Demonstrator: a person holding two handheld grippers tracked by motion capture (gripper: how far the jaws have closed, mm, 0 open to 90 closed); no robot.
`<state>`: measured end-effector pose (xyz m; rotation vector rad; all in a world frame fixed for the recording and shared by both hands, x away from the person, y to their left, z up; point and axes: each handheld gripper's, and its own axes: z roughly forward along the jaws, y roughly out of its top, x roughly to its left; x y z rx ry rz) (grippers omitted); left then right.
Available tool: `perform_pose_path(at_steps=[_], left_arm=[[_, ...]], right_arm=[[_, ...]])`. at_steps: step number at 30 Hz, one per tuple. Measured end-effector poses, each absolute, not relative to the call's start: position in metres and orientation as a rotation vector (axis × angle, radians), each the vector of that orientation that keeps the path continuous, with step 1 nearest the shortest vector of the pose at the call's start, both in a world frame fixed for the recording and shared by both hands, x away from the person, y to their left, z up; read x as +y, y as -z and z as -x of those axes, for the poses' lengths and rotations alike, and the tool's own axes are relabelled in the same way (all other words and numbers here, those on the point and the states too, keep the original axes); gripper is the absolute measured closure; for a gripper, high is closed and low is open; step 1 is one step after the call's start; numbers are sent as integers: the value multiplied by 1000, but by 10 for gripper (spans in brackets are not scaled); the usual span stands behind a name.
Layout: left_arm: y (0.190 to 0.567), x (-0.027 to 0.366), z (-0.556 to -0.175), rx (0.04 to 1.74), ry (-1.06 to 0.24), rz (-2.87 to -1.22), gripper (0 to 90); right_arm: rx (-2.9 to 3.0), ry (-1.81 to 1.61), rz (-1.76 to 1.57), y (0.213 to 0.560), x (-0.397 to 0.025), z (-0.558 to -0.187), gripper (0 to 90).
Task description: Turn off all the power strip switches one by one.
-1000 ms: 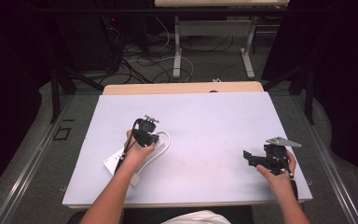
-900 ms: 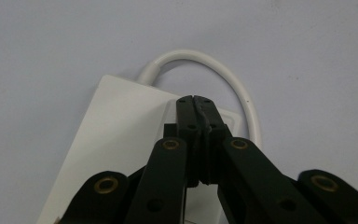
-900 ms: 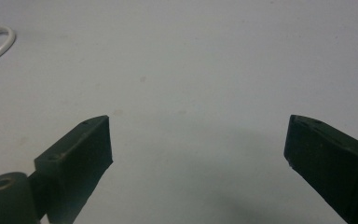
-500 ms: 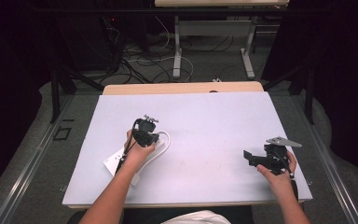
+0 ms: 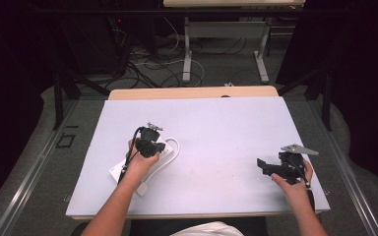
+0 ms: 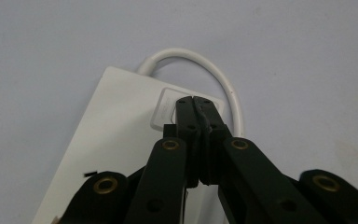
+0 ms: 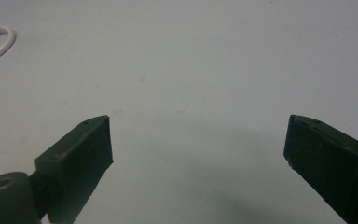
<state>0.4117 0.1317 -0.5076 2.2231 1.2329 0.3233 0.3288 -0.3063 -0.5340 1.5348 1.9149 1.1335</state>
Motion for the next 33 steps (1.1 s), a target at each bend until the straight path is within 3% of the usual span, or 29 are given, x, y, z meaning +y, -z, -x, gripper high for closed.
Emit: perform_pose_path(at_steps=[33], left_arm=[[510, 169, -389, 1257, -317, -2237, 896]], right_arm=[[1922, -1135, -1516, 533, -308, -329, 79]])
